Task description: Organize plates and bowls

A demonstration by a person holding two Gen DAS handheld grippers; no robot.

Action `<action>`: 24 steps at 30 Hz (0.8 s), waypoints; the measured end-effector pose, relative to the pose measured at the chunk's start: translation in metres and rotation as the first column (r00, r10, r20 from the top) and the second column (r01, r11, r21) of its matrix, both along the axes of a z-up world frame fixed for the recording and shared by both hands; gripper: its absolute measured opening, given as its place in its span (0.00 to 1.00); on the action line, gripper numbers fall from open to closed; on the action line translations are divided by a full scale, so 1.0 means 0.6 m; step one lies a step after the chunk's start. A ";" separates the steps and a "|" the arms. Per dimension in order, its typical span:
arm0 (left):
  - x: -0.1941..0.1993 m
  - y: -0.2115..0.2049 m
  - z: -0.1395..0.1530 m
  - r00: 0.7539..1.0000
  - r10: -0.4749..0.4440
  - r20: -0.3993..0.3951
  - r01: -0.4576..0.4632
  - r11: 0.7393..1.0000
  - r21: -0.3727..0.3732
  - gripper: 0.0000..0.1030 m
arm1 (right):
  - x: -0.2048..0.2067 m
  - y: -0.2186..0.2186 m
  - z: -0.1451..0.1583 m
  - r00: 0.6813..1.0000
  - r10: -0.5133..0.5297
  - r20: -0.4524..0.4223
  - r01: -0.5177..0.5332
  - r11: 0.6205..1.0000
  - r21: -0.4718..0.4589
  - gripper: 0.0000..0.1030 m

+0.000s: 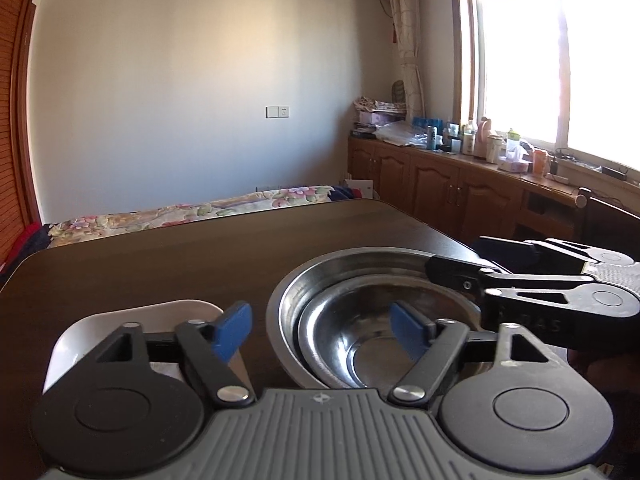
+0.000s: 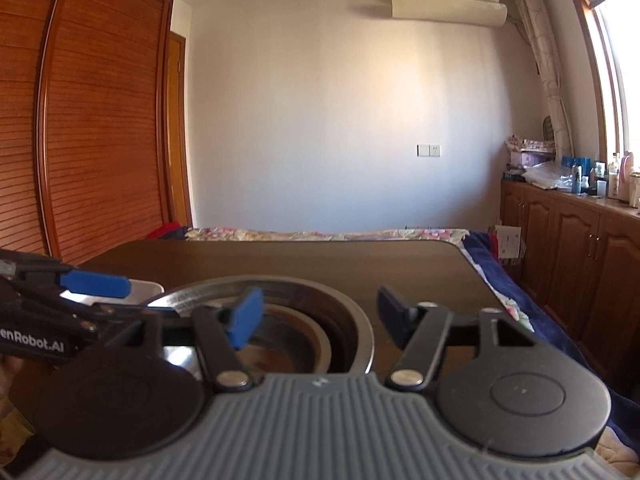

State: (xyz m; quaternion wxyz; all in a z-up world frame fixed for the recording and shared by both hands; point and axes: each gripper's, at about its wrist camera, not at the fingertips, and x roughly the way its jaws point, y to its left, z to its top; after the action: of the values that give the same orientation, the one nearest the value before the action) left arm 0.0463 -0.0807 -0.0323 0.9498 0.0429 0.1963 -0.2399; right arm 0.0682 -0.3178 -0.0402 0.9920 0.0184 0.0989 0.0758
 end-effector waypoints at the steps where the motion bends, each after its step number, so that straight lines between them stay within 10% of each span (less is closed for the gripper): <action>1: 0.000 0.002 -0.001 1.000 0.007 0.004 -0.007 1.000 -0.007 0.89 | -0.001 -0.002 -0.002 1.000 -0.003 0.006 0.003 1.000 0.003 0.85; 5: 0.007 0.010 -0.006 0.999 0.040 0.004 -0.040 0.999 -0.036 0.97 | 0.006 -0.009 -0.013 1.000 -0.017 0.004 0.017 1.000 0.012 1.00; 15: 0.004 0.009 -0.029 0.997 0.073 -0.015 -0.074 0.996 -0.058 0.95 | 0.026 -0.017 -0.038 0.998 -0.036 -0.047 0.038 0.999 0.036 1.00; 24: 0.003 0.008 -0.032 0.997 0.082 -0.015 -0.083 0.995 -0.058 0.66 | 0.020 -0.016 -0.041 0.999 0.004 -0.039 -0.001 0.998 0.064 1.00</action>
State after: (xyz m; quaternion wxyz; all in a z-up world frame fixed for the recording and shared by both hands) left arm 0.0483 -0.0762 -0.0516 0.9584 0.0051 0.1968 -0.2065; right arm 0.0802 -0.3271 -0.0649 0.9887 0.0513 0.1161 0.0798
